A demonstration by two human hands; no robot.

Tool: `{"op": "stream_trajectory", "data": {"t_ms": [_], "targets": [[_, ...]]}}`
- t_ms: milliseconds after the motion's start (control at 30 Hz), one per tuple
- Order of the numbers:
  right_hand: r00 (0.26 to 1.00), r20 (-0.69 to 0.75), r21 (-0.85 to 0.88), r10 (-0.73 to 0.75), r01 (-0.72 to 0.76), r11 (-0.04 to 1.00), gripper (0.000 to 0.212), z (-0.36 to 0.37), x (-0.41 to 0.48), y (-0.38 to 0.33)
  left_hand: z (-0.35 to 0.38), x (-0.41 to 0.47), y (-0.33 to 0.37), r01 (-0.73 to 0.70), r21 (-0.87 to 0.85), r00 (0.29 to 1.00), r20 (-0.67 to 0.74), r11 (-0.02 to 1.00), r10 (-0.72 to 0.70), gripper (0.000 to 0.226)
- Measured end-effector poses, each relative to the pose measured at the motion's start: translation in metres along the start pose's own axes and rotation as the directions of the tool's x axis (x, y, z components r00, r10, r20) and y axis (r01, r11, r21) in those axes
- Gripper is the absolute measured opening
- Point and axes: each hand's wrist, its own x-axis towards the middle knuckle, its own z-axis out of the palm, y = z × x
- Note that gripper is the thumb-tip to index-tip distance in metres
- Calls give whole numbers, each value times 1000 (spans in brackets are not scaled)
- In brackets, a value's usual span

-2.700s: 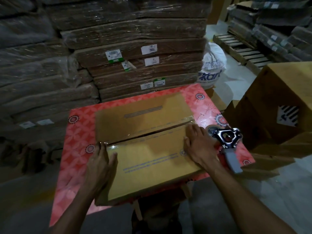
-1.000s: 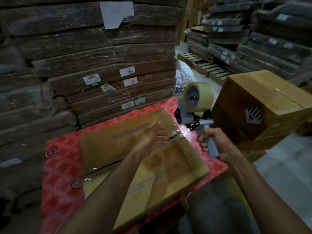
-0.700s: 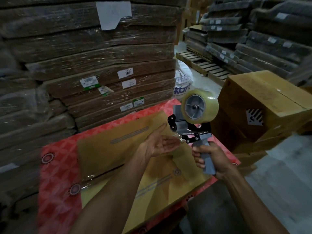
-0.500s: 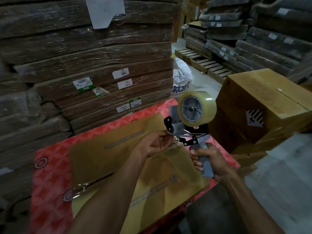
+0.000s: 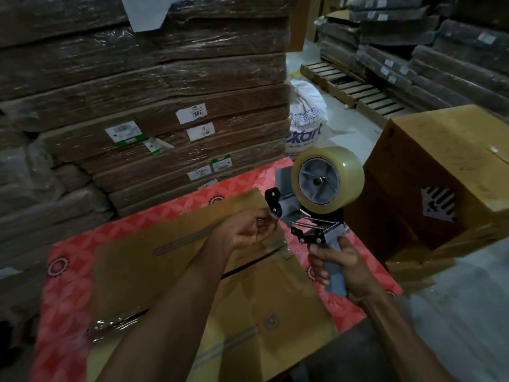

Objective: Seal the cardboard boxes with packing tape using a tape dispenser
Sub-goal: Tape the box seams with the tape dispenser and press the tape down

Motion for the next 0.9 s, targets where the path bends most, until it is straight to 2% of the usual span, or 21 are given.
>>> {"op": "stream_trajectory", "data": {"t_ms": [67,167,300,400,500,567,633,700,767,833,900], "targets": [[1000,-6,-66,-20,19,998,27,0,5,0,-1,2,5,-31,89,999,-22,996,33,18],[998,-13,-168,-55,52,984,19,6,10,2,0,6,19,-110,181,993,-30,977,117,24],[997,-44,-244,-58,46,969,22,13,12,2,5,11,42,-178,299,971,-99,938,216,33],[993,-120,-236,18,-47,971,22,18,19,5,3,16,52,-193,501,956,-98,844,276,33],[971,-239,-264,-25,-40,964,9,29,24,15,-1,26,58,-181,671,943,-90,719,322,32],[952,-298,-358,-75,-38,933,28,33,29,27,-3,32,61,-190,681,941,-78,707,328,26],[939,-326,-471,-111,-60,880,33,33,35,33,-4,34,66,-208,677,934,-77,706,350,24],[931,-345,-508,-114,-83,857,31,35,37,34,-14,38,78,-226,677,904,-123,700,410,27],[926,-364,-486,-96,-101,868,29,39,35,36,-28,43,94,-231,685,878,-159,691,451,19],[915,-396,-473,-79,-129,871,27,41,33,40,-33,47,106,-234,700,889,-128,674,440,7],[898,-433,-480,-75,-160,863,27,42,34,43,-29,56,107,-257,738,877,-93,624,471,5]]}}
